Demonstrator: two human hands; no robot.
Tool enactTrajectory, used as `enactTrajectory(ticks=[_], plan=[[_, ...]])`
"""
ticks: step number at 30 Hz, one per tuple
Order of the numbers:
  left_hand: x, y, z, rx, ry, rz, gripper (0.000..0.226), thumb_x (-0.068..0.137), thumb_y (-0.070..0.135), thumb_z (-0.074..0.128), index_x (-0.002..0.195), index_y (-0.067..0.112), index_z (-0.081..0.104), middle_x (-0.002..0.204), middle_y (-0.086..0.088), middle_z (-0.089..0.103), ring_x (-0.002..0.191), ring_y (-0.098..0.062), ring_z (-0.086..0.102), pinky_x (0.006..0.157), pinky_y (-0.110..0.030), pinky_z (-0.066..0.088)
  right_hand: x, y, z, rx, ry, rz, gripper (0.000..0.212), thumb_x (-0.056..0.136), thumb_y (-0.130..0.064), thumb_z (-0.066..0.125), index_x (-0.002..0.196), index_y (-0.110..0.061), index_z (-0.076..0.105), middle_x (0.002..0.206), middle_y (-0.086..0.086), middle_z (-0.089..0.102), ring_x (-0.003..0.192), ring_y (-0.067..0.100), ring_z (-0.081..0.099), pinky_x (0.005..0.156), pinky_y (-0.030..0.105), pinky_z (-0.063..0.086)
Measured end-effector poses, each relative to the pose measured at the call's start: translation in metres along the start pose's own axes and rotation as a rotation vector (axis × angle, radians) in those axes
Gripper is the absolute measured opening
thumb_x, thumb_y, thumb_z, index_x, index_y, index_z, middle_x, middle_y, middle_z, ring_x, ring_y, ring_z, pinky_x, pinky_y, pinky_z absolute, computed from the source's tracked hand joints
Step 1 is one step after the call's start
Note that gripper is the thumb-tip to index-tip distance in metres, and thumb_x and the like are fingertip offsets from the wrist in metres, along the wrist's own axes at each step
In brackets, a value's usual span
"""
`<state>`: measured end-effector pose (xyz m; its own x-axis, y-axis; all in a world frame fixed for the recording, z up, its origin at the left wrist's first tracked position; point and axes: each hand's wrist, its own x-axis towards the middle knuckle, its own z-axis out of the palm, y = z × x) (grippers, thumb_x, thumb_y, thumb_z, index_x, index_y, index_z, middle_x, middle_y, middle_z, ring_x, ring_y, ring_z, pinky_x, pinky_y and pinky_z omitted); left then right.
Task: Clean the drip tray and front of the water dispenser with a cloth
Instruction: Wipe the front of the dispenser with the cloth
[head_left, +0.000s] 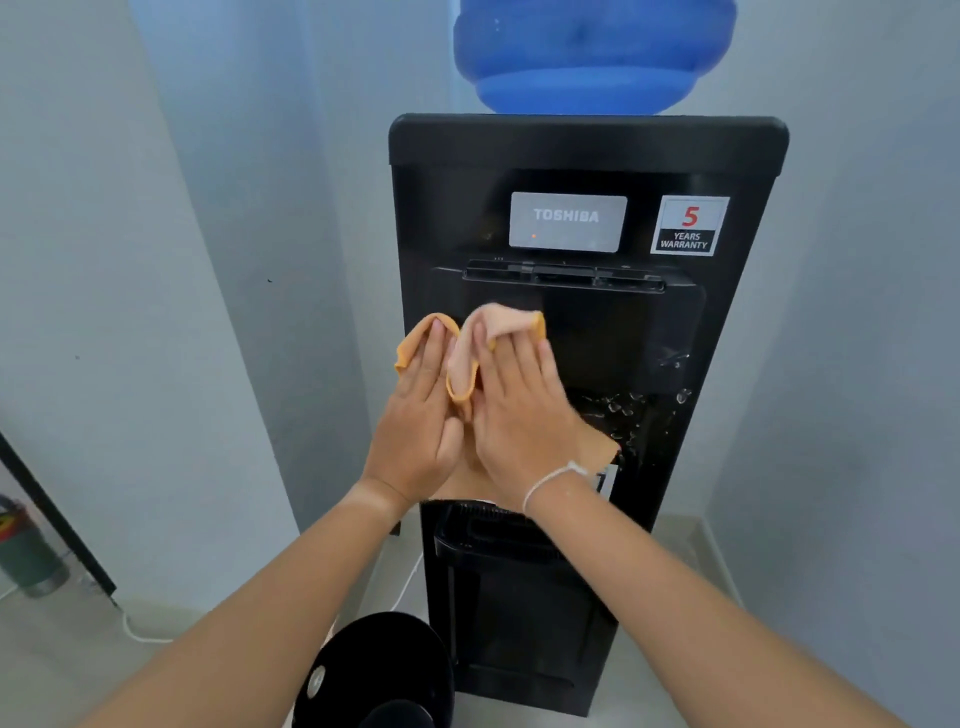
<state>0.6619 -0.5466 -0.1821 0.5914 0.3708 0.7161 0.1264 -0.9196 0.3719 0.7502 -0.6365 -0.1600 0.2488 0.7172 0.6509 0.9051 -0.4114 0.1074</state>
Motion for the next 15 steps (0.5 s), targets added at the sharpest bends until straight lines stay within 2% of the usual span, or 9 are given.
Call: enactTrajectory(ticks=[1, 4, 7, 11, 15], plan=[[-0.002, 0.001, 0.001, 0.035, -0.019, 0.019, 0.072, 0.08, 0.011, 0.033, 0.146, 0.016, 0.004, 0.154, 0.002, -0.001, 0.145, -0.007, -0.003, 0.12, -0.037, 0.013, -0.012, 0.003, 0.006, 0.002, -0.029, -0.007, 0.059, 0.097, -0.034, 0.018, 0.146, -0.01, -0.004, 0.156, 0.01, 0.014, 0.145, 0.025, 0.008, 0.115, 0.037, -0.008], [-0.008, 0.007, 0.007, 0.166, -0.062, 0.056, 0.069, 0.079, 0.019, 0.028, 0.145, 0.009, 0.012, 0.154, -0.003, 0.003, 0.145, -0.019, 0.003, 0.12, -0.04, 0.012, -0.049, 0.031, 0.009, 0.013, 0.0, 0.126, 0.066, 0.093, -0.028, 0.046, 0.145, -0.008, 0.012, 0.149, 0.016, 0.033, 0.139, 0.03, 0.03, 0.114, 0.043, 0.011], [-0.001, 0.03, 0.02, 0.203, -0.063, 0.111, 0.07, 0.078, 0.02, 0.031, 0.146, 0.006, 0.023, 0.154, -0.005, 0.009, 0.144, -0.023, 0.008, 0.119, -0.041, 0.011, -0.054, 0.068, -0.002, 0.096, 0.068, 0.27, 0.065, 0.095, -0.03, 0.041, 0.146, -0.008, 0.006, 0.152, 0.018, 0.025, 0.142, 0.033, 0.021, 0.116, 0.041, 0.01], [0.02, 0.064, 0.039, 0.208, -0.085, 0.217, 0.07, 0.081, 0.021, 0.035, 0.148, 0.01, 0.017, 0.157, -0.004, 0.009, 0.147, -0.02, 0.005, 0.121, -0.038, 0.001, -0.022, 0.09, -0.021, 0.211, 0.202, 0.35, 0.067, 0.093, -0.028, 0.037, 0.147, -0.008, 0.003, 0.155, 0.018, 0.014, 0.143, 0.034, 0.011, 0.117, 0.042, 0.007], [0.018, 0.065, 0.047, 0.207, -0.076, 0.209, 0.068, 0.083, 0.022, 0.033, 0.148, 0.014, 0.015, 0.157, -0.001, 0.009, 0.148, -0.017, 0.006, 0.121, -0.038, 0.003, -0.051, 0.087, -0.005, 0.245, 0.095, 0.286, 0.066, 0.096, -0.029, 0.036, 0.144, -0.017, -0.009, 0.156, 0.006, -0.001, 0.145, 0.024, 0.001, 0.119, 0.04, 0.006]])
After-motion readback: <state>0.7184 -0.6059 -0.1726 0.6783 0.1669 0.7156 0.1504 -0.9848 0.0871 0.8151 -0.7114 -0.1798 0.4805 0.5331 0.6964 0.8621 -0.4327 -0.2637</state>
